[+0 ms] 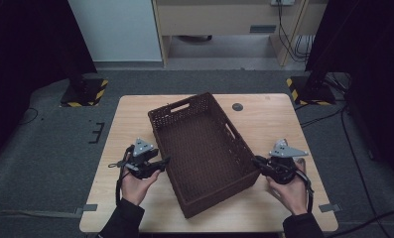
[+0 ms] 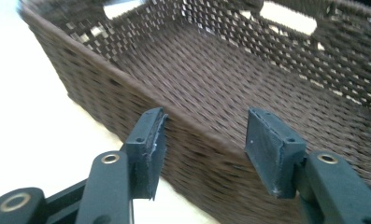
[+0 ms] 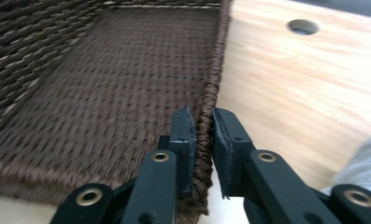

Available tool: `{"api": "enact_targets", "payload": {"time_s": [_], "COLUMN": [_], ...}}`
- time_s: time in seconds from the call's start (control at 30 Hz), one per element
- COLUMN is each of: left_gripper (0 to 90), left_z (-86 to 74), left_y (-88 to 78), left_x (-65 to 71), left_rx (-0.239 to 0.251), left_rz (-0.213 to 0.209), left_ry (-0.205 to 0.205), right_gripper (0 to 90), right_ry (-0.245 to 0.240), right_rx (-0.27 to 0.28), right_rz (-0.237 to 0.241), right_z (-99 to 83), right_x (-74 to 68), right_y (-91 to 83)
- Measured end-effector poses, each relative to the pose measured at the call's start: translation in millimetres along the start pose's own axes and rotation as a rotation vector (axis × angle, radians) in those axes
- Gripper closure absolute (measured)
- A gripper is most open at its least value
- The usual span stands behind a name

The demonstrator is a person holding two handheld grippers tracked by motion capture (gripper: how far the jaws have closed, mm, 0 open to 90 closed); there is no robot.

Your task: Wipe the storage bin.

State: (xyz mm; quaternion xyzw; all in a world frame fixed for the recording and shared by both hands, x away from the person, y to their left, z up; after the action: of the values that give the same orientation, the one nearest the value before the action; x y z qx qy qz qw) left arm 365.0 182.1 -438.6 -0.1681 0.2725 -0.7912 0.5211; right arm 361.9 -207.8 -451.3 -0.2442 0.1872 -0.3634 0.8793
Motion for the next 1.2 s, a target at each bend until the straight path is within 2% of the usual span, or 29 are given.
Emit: {"api": "enact_targets", "payload": {"time_s": [0.03, 0.07, 0.17, 0.2, 0.3, 0.37, 0.5, 0.6, 0.73, 0.87, 0.93, 0.97, 1.03, 1.07, 1.13, 1.2], "left_gripper": [45.6, 45.3, 45.2, 45.4, 46.8, 47.5, 48.5, 49.1, 46.2, 45.7, 47.2, 49.8, 50.3, 50.9, 54.7, 56.9], "left_z": [-1.7, -3.9, -3.0, -3.0, -1.8, -1.5, -1.8, -2.1, -2.2, -5.3, -7.6, -8.4, -8.4, -7.2, -6.6, -5.9], "left_y": [2.6, 6.8, 7.4, 7.4, 10.5, 12.3, 13.3, 11.2, 8.5, 10.1, 13.9, 15.3, 16.3, 17.6, 20.1, 21.7], "left_x": [1.2, 1.9, 1.9, 1.9, -1.2, -4.7, -8.4, -7.2, -5.9, -5.7, -8.4, -9.1, -9.1, -9.4, -11.6, -14.8], "left_rx": [-0.009, -0.005, -0.007, -0.007, 0.003, 0.008, 0.008, 0.004, 0.0, -0.025, -0.034, -0.037, -0.035, -0.045, -0.042, -0.037], "left_rz": [0.008, -0.005, -0.001, -0.001, 0.011, 0.008, 0.002, 0.005, 0.013, 0.067, 0.028, 0.019, 0.02, 0.029, 0.042, 0.038], "left_ry": [0.014, -0.003, 0.009, 0.009, 0.02, 0.015, -0.003, 0.0, 0.006, 0.046, 0.02, 0.015, 0.023, 0.044, 0.06, 0.058], "right_gripper": [76.6, 74.3, 65.0, 64.5, 66.3, 70.9, 76.8, 77.9, 76.7, 74.3, 70.2, 66.5, 63.1, 61.2, 60.7, 61.4], "right_ry": [-0.006, -0.018, -0.03, -0.036, -0.048, -0.047, -0.054, -0.028, -0.012, -0.022, -0.025, -0.028, -0.038, -0.04, -0.05, -0.046], "right_rx": [-0.003, -0.019, 0.024, 0.032, 0.049, 0.052, 0.044, 0.048, 0.05, 0.032, 0.029, 0.046, 0.065, 0.067, 0.073, 0.072], "right_rz": [0.01, 0.014, -0.012, -0.024, -0.023, 0.0, 0.009, 0.004, 0.025, 0.054, 0.061, 0.06, 0.042, 0.032, 0.017, 0.015], "right_z": [-0.3, 1.3, 6.7, 8.4, 12.4, 13.6, 12.7, 11.2, 7.2, 5.4, 7.5, 8.8, 11.6, 12.7, 13.6, 13.6], "right_x": [-2.7, -5.5, -2.5, -0.8, 2.7, 1.1, -5.5, -8.8, -17.6, -28.6, -28.5, -27.5, -24.7, -23.9, -22.5, -21.5], "right_y": [-0.8, -1.4, 1.5, 3.2, 10.8, 15.7, 18.7, 17.4, 14.5, 11.9, 11.8, 12.8, 16.1, 18.7, 25.8, 32.5]}}
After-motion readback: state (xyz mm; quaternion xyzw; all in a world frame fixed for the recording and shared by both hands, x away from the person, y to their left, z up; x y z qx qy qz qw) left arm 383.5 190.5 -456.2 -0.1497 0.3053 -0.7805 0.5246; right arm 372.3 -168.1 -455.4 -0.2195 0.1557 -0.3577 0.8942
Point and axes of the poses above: each handheld gripper's, and its own axes: y roughly forward along the jaws, z roughly out of its top, x roughly to its right, the point moved 2 cm from there along y, roughly forward along the jaws, and after that the axes turned 8 degrees about z, right-handed, at the moved point
